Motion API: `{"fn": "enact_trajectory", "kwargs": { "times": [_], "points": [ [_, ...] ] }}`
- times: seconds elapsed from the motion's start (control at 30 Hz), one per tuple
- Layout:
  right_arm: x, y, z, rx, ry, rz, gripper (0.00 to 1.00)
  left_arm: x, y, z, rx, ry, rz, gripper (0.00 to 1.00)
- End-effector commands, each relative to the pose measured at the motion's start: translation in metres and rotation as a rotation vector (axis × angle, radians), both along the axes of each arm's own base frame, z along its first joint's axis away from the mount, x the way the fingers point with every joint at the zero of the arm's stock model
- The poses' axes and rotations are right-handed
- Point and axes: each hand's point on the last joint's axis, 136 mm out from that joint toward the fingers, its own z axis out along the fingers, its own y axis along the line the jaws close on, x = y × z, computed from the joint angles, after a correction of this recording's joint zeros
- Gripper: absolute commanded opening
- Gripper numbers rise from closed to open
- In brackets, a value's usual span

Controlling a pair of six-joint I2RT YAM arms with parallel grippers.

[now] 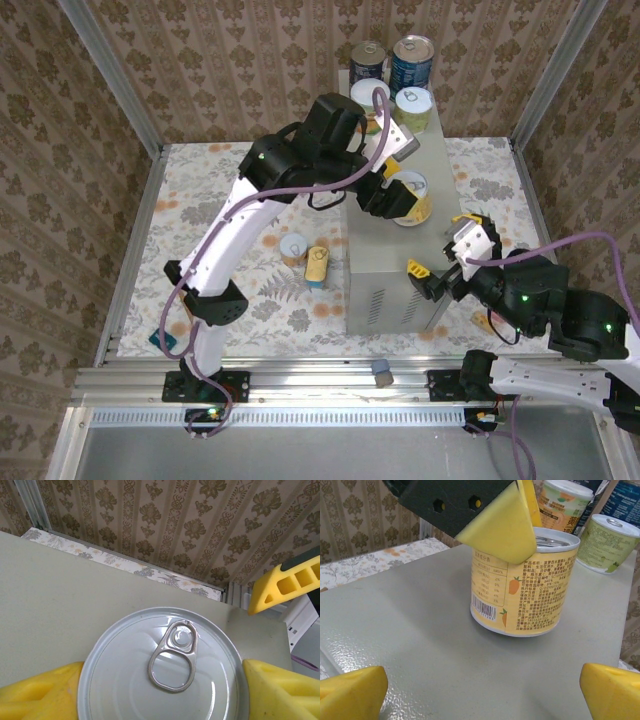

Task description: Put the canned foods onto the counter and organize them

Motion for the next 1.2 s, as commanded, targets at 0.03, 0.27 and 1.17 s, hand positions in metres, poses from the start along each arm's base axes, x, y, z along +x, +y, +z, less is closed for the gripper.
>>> {"fn": "enact_trajectory", "kwargs": {
  "times": [0.03,0.27,1.17],
  "points": [
    [0.003,-0.008,0.007,0.071,-0.015,-0.051,1.0,-0.006,-0.005,-0.024,0.065,0.043,-0.031,0.74],
    [0.004,-0.008,0.006,0.061,-0.011,-0.058,1.0,-0.01,-0.006,-0.012,0.023,0.028,-0.054,0.79],
    [0.029,0.007,0.028,0.131,-0.051,-0.174,1.0,-0.027,0.049,0.02,-0.007,-0.118,-0.001,1.0]
  ]
}}
